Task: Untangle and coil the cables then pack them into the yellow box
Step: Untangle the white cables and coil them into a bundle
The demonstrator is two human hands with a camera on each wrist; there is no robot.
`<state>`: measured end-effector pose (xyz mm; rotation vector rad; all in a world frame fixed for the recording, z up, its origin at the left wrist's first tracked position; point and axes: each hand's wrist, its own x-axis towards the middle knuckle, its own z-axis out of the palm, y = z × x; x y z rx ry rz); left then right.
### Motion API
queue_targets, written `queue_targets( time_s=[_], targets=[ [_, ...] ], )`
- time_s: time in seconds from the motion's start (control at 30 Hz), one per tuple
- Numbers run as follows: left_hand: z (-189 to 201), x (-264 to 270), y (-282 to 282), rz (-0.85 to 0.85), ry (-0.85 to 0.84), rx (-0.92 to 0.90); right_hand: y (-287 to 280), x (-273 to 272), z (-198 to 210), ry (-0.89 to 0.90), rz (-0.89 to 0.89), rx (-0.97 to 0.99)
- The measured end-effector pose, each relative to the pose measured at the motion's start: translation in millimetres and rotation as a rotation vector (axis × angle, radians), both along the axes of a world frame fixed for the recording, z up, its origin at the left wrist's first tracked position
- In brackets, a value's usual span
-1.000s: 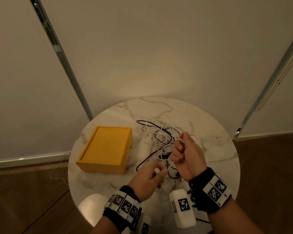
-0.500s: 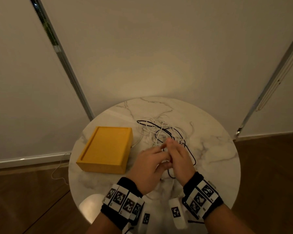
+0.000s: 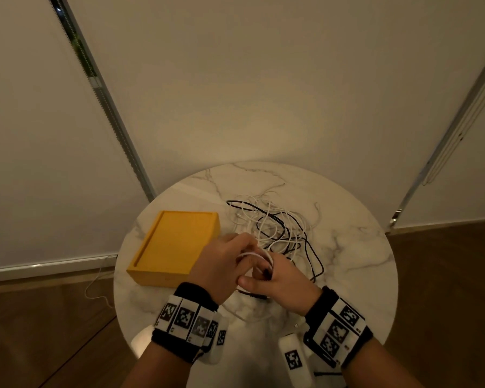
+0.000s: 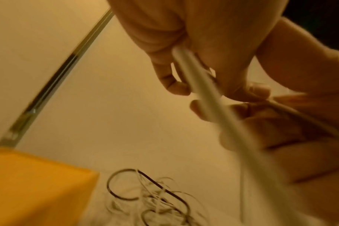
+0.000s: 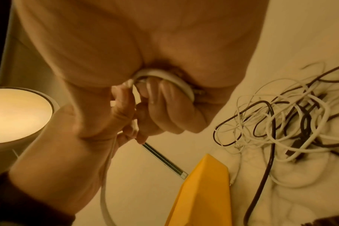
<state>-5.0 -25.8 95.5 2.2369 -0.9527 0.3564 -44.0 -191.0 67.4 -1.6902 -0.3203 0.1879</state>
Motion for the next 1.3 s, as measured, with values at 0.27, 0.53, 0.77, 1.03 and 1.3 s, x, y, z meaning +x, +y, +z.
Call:
queue_targets(
  time_s=[0.27,0.53,0.77,1.03,1.3],
  targets=[
    [8,4,-1,-0.097,-0.479,0.250,3,-1,3,0.197,-0.036,0.032],
    [15,1,-15,-0.123,-0.379,0.189,-1,-6,15,0.169,-0.041,-0.017],
    [0,6,-16,-0.068,-0.103,-0.017,-2,-8,12,0.253,-0.054,0.057],
    [9,9,-7,-0.140,0.006,-0.008,0,-5,3,0.248,-0.059,0.006],
    [5,9,-16,0.010,0.058,-0.194,4,-3,-1,0.128,-0.131,0.210]
  ],
)
